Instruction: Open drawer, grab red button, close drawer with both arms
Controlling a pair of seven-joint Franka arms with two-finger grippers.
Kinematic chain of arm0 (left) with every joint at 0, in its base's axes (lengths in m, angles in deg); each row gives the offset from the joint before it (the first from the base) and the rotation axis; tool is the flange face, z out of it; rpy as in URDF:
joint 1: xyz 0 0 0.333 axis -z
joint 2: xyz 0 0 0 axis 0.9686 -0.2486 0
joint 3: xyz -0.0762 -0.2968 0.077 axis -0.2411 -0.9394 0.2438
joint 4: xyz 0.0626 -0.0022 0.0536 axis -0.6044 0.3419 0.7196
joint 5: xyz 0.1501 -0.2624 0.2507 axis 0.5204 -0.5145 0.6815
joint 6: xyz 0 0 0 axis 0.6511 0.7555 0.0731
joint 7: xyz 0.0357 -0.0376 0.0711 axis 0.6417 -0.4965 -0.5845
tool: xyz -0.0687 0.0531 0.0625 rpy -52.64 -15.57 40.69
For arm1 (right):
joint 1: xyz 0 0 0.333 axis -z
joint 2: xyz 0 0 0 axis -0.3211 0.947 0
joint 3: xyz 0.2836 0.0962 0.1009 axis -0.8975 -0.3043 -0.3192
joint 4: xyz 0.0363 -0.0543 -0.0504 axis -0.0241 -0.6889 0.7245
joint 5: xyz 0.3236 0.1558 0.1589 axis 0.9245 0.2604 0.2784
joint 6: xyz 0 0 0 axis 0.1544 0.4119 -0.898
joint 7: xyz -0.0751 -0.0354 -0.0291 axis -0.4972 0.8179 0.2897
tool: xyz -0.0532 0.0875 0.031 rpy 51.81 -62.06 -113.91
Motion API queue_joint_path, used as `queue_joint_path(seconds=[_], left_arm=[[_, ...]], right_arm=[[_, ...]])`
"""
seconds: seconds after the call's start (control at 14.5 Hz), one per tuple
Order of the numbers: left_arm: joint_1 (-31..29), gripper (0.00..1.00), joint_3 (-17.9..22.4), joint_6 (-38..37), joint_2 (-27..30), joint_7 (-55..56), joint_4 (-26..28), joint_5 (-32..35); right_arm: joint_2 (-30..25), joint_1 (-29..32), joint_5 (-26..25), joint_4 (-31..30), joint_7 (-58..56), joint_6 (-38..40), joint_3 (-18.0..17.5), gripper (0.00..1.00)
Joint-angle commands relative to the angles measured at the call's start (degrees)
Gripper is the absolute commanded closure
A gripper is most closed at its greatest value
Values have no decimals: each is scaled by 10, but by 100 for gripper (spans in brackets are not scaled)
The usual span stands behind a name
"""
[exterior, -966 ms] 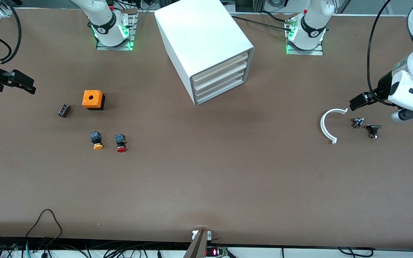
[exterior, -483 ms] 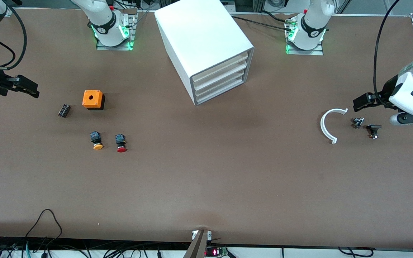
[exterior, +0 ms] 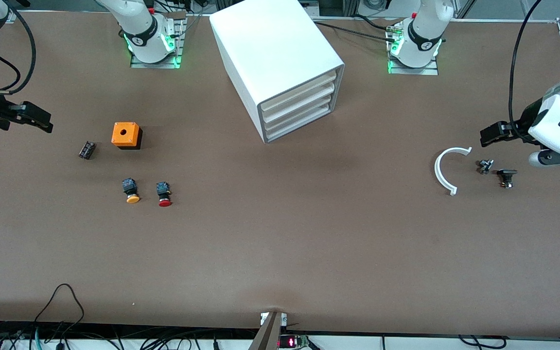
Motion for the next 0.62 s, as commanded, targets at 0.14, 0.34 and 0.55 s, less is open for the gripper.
queue_joint_path(seconds=[0.14, 0.34, 0.55], left_arm=[[-2, 0, -4, -16, -2, -11, -16, 6], [-3, 0, -4, -16, -2, -11, -16, 6], [-3, 0, -4, -17, -1, -11, -16, 6]], right_arm=[[-2, 3, 8, 5, -9, 23, 1, 0], [-6, 2, 8, 1, -9, 21, 1, 0], [-19, 2, 8, -13, -9, 16, 1, 0]])
